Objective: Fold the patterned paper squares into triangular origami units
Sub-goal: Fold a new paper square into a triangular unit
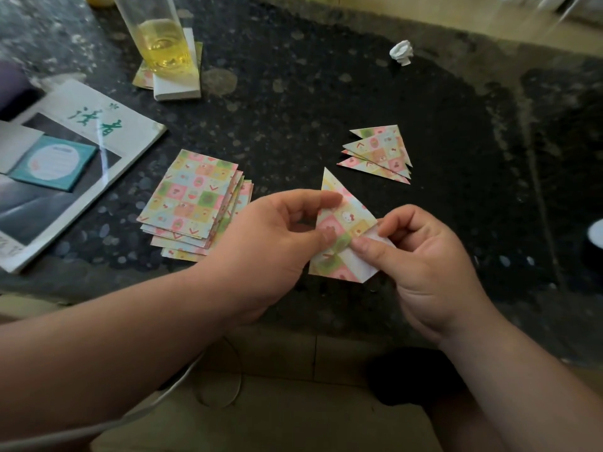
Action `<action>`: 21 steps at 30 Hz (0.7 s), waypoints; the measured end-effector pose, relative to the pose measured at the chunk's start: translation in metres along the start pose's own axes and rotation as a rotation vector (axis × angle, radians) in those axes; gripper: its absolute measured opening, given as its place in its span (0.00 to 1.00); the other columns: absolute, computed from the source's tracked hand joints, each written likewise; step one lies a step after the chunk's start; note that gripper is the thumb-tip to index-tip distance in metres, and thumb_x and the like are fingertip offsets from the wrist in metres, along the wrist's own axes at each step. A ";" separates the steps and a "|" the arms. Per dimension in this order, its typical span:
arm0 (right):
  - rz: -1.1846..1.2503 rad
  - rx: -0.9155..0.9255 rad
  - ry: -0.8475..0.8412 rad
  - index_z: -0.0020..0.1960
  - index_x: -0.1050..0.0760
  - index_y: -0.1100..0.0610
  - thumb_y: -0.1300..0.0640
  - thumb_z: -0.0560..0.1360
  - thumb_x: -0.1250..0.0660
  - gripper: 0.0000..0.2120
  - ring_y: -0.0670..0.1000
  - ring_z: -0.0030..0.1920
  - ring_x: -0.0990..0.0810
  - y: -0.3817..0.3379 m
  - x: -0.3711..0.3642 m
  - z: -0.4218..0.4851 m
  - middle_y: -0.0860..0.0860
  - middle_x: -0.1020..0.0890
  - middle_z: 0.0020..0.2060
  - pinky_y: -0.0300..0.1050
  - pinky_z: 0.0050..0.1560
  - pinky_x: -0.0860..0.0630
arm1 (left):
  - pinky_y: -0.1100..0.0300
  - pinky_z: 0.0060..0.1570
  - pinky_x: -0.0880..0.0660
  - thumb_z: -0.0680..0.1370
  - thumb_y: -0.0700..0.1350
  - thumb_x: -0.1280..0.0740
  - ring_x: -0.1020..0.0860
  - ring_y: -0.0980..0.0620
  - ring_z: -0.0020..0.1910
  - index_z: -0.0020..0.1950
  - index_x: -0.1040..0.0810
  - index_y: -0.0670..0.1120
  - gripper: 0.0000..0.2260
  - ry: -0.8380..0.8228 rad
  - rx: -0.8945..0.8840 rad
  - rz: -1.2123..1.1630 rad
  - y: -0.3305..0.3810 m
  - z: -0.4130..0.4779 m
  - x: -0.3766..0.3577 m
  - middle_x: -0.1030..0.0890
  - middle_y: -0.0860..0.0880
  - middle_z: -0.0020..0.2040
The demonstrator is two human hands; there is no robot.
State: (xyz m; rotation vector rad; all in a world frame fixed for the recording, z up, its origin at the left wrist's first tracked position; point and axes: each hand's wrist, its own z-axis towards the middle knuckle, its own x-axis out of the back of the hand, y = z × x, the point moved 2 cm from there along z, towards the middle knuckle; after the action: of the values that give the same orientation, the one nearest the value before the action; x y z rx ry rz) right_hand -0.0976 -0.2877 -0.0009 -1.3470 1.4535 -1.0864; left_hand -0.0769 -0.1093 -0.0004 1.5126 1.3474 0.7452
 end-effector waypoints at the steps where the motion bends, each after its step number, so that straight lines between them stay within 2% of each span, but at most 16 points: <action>1: 0.026 0.000 0.015 0.37 0.21 0.47 0.55 0.61 0.22 0.10 0.58 0.46 0.13 0.000 0.000 0.001 0.53 0.16 0.40 0.58 0.47 0.16 | 0.48 0.59 0.20 0.78 0.33 0.30 0.15 0.48 0.55 0.63 0.19 0.47 0.16 -0.014 0.007 0.002 0.000 0.000 0.000 0.14 0.47 0.55; 3: 0.053 0.003 0.027 0.36 0.21 0.44 0.54 0.61 0.21 0.10 0.57 0.45 0.14 0.001 0.000 0.003 0.53 0.16 0.40 0.58 0.47 0.17 | 0.48 0.59 0.20 0.77 0.34 0.28 0.15 0.48 0.55 0.64 0.19 0.47 0.18 -0.050 0.028 0.034 -0.001 0.000 0.001 0.14 0.47 0.56; 5: 0.056 -0.002 0.026 0.37 0.21 0.46 0.52 0.60 0.22 0.10 0.56 0.45 0.13 0.001 0.001 0.004 0.52 0.16 0.39 0.55 0.44 0.17 | 0.48 0.59 0.20 0.74 0.37 0.24 0.15 0.50 0.54 0.66 0.20 0.49 0.21 -0.081 0.042 0.142 -0.002 0.000 0.003 0.14 0.49 0.56; 8: 0.059 -0.004 0.008 0.44 0.22 0.53 0.53 0.61 0.24 0.14 0.54 0.46 0.13 -0.001 0.002 0.004 0.50 0.15 0.39 0.47 0.41 0.18 | 0.54 0.56 0.19 0.71 0.50 0.20 0.16 0.58 0.53 0.70 0.23 0.55 0.28 -0.078 0.030 0.437 -0.001 0.000 0.005 0.16 0.56 0.57; 12: 0.038 0.019 -0.001 0.46 0.21 0.55 0.57 0.63 0.24 0.13 0.55 0.47 0.13 0.000 0.002 0.004 0.51 0.14 0.41 0.50 0.44 0.18 | 0.70 0.48 0.25 0.74 0.61 0.28 0.21 0.64 0.53 0.76 0.31 0.59 0.32 -0.044 -0.015 0.753 0.005 -0.004 0.001 0.21 0.62 0.61; 14: -0.014 0.047 0.013 0.45 0.20 0.52 0.59 0.66 0.23 0.10 0.55 0.47 0.13 0.002 0.003 0.004 0.51 0.14 0.42 0.50 0.44 0.18 | 0.72 0.46 0.30 0.77 0.62 0.33 0.26 0.65 0.55 0.79 0.37 0.59 0.32 -0.056 -0.036 0.867 0.005 -0.005 -0.002 0.25 0.61 0.66; 16: -0.087 0.096 0.029 0.43 0.19 0.49 0.62 0.70 0.23 0.10 0.53 0.46 0.13 0.003 0.003 0.004 0.50 0.14 0.42 0.48 0.43 0.17 | 0.71 0.49 0.33 0.79 0.62 0.36 0.30 0.66 0.57 0.80 0.38 0.58 0.30 -0.068 -0.068 0.924 0.005 -0.005 -0.003 0.28 0.61 0.69; 18: -0.154 0.146 0.031 0.43 0.18 0.51 0.64 0.72 0.24 0.09 0.51 0.44 0.13 0.003 0.002 0.002 0.49 0.14 0.41 0.45 0.41 0.17 | 0.69 0.49 0.31 0.81 0.61 0.37 0.28 0.64 0.55 0.78 0.34 0.57 0.26 -0.080 -0.085 0.947 0.005 -0.005 -0.004 0.27 0.61 0.65; 20: -0.255 0.190 0.023 0.43 0.17 0.52 0.64 0.73 0.24 0.08 0.50 0.44 0.13 0.002 0.000 0.001 0.48 0.14 0.40 0.46 0.42 0.16 | 0.65 0.48 0.29 0.81 0.60 0.37 0.26 0.62 0.52 0.71 0.27 0.58 0.18 -0.095 -0.101 0.959 0.005 -0.003 -0.005 0.25 0.60 0.59; 21: -0.294 0.200 0.025 0.44 0.17 0.51 0.64 0.74 0.25 0.08 0.50 0.45 0.14 0.002 -0.001 0.001 0.47 0.14 0.41 0.48 0.44 0.15 | 0.63 0.46 0.29 0.82 0.59 0.38 0.26 0.61 0.49 0.64 0.23 0.59 0.13 -0.107 -0.111 0.970 0.005 -0.002 -0.005 0.24 0.60 0.55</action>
State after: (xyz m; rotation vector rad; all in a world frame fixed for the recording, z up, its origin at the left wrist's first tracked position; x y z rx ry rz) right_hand -0.0970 -0.2869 -0.0028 -1.4339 1.1513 -1.4016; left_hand -0.0775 -0.1134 0.0053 2.0644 0.4093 1.2675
